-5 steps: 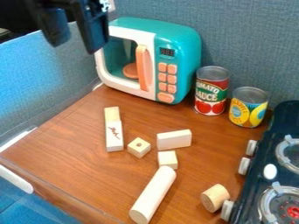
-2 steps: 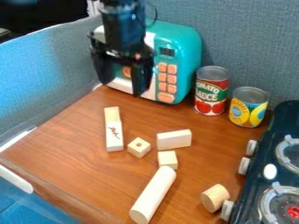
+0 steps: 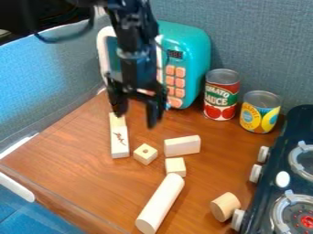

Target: Move cube at the bottom of the table

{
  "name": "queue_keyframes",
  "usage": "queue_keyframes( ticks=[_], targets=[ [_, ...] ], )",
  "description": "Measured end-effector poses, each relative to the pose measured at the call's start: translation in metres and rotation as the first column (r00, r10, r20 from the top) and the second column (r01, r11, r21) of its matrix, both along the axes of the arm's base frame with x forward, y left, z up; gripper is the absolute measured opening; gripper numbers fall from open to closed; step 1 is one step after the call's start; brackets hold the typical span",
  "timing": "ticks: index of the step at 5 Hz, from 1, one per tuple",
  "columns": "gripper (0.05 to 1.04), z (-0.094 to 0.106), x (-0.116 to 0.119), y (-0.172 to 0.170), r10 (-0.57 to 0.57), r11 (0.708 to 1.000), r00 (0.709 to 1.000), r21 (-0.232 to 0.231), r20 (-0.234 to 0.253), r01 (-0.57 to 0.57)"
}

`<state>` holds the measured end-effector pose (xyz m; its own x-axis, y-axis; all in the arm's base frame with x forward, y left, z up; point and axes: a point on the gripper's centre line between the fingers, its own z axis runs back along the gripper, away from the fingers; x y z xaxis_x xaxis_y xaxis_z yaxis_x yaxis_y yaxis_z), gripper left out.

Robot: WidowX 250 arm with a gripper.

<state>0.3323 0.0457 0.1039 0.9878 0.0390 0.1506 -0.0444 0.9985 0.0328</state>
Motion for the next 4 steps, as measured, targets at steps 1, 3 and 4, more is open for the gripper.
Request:
queue_keyframes(
  ticks=[1, 3, 4],
  targets=[
    [0.999, -0.018, 0.004, -0.005, 0.011, 0.999, 1.000, -0.030, -0.023, -0.012],
    [0.999, -0.052, 0.011, -0.011, 0.017, 1.000, 0.997, -0.017, -0.070, -0.018],
    [0.999, -0.058, 0.016, -0.009, 0.020, 1.000, 0.996, -0.003, -0.084, -0.020]
  ],
)
